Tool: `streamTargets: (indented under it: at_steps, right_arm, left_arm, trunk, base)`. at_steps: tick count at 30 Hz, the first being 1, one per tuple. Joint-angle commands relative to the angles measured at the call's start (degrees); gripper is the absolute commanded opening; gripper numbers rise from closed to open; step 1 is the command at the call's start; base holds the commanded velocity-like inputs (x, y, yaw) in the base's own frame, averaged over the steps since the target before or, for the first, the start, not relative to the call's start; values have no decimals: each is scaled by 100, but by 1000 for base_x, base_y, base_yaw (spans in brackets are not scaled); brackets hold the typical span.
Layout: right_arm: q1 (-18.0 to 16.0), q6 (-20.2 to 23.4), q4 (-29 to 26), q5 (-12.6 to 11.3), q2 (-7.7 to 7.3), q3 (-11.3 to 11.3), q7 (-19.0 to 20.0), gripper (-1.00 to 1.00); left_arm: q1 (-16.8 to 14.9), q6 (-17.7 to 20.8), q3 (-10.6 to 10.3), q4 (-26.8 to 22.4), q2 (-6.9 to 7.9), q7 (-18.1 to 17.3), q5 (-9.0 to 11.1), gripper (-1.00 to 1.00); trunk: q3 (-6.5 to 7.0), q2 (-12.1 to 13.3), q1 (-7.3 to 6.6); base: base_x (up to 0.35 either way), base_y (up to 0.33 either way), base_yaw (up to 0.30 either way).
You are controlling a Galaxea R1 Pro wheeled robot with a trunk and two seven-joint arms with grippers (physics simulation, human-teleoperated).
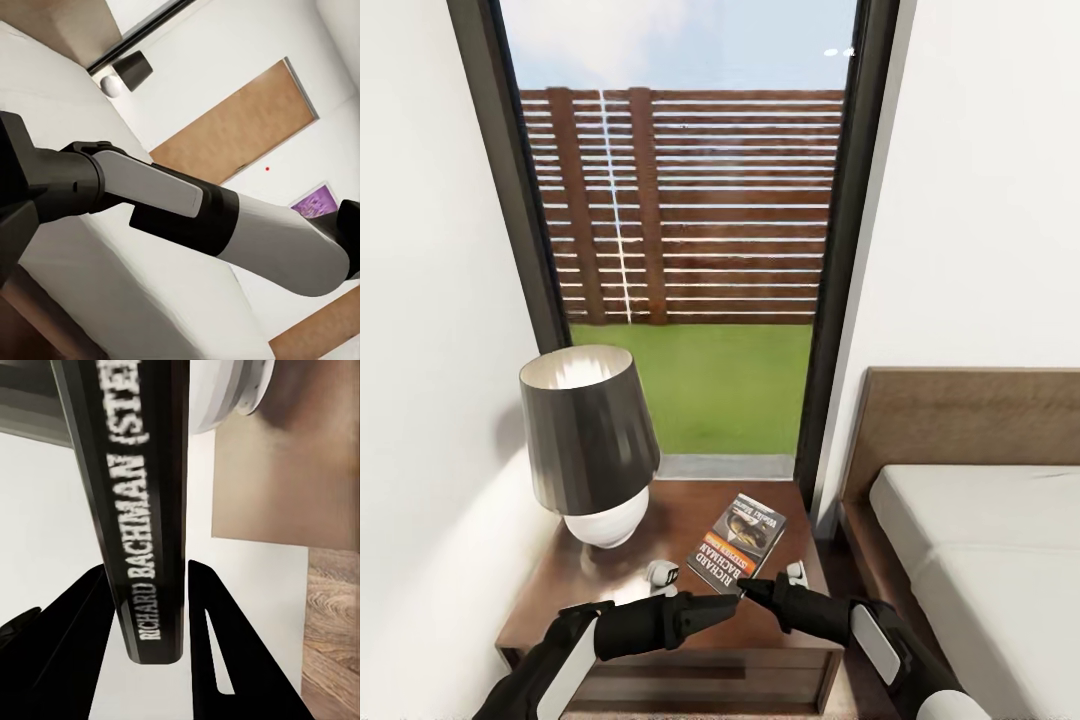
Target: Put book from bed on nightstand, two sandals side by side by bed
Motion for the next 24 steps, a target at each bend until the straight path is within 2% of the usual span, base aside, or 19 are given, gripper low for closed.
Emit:
streamTargets:
  at_steps: [1, 18, 24]
  right_arm:
    - [-4, 32, -2, -58, -6, 22, -7, -100]
    - [-4, 32, -2, -83, 2, 22, -7, -100]
    - [-4, 32, -2, -83, 3, 22, -7, -100]
  left_arm:
    - [-5, 60, -20, 1, 6, 4, 51, 100]
    - [-5, 60, -20, 0, 6, 4, 51, 100]
    - [-5, 59, -15, 5, 6, 4, 51, 100]
  trunk:
    - [-24, -44, 22]
    - [-329, -726, 395]
    - [-329, -726, 395]
  base:
    - [0, 0, 0]
    - [0, 0, 0]
    - [0, 0, 0]
